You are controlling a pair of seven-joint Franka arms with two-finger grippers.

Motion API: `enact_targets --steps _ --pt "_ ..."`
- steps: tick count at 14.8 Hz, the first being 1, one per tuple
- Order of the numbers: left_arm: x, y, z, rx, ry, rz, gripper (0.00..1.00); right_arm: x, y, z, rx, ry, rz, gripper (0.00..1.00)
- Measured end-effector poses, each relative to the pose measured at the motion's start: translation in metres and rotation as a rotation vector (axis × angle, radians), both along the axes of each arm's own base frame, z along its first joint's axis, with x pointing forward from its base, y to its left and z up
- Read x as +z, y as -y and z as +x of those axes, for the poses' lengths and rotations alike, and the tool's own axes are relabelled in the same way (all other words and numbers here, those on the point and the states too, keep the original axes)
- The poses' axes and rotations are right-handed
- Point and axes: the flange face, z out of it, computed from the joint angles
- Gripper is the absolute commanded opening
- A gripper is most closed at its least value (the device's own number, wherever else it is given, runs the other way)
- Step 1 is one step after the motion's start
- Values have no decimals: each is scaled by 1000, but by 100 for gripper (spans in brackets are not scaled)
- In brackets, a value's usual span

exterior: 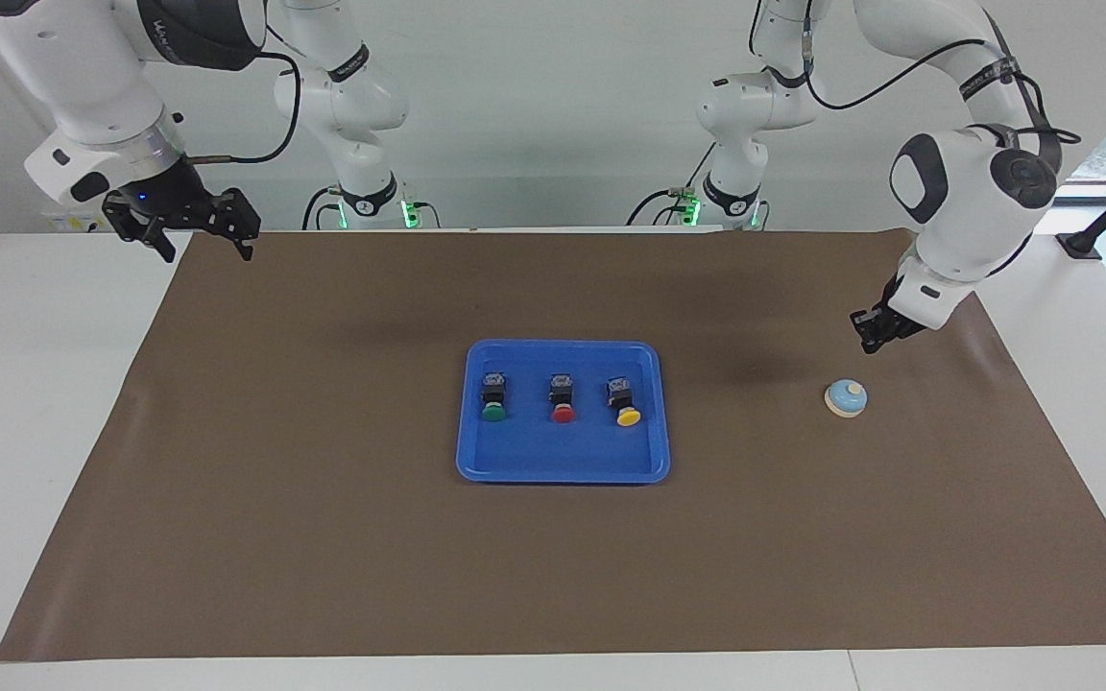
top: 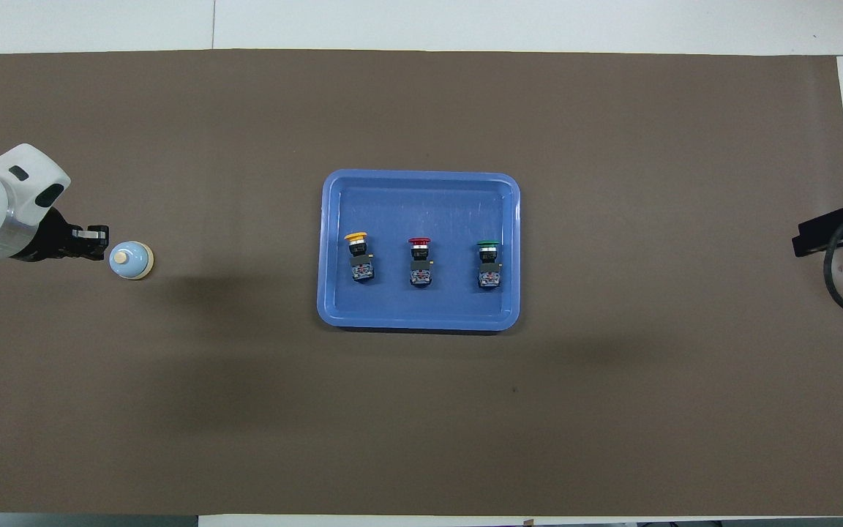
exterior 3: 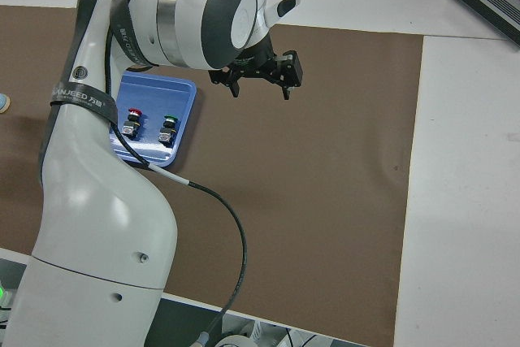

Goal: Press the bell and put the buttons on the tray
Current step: 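Press down on the bell top with the left gripper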

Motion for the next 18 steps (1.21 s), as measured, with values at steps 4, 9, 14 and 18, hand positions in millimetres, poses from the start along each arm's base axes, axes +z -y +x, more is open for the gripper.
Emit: enact_targets --steps 4,9,14,18 --pt "-26 -3 6 4 7 -1 0 1 6 0 -13 2 10 100" --pt "-39 -9 7 13 22 -1 0 0 4 -1 -9 -1 10 100" --pt "-52 -20 4 31 35 -1 0 0 3 -1 -8 -4 10 100" --pt "-69 -17 -3 24 55 -1 0 0 3 -1 -8 -4 10 100"
